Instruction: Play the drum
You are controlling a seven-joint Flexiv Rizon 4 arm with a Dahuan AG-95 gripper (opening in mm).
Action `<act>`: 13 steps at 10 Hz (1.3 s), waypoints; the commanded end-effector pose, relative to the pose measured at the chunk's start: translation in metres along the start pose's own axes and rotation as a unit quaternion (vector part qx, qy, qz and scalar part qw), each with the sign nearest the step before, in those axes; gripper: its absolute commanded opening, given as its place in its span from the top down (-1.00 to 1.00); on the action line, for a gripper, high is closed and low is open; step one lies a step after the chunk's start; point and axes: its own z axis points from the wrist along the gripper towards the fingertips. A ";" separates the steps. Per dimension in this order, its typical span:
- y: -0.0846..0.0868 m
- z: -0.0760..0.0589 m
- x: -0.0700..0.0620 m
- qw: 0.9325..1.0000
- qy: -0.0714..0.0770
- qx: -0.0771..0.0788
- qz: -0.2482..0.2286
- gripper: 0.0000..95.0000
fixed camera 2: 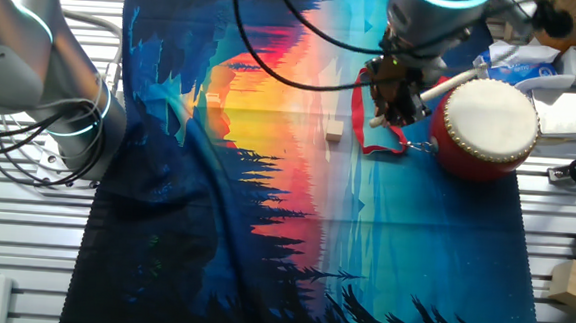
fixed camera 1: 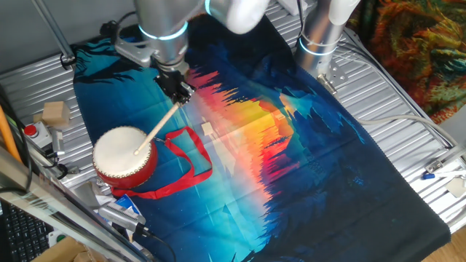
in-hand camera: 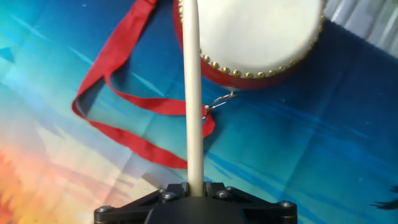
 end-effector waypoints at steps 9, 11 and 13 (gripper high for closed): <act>0.001 0.000 0.000 0.990 0.009 0.045 0.131 1.00; 0.001 0.000 0.000 0.990 0.007 0.044 0.133 1.00; 0.001 0.000 0.000 0.989 0.006 0.044 0.139 1.00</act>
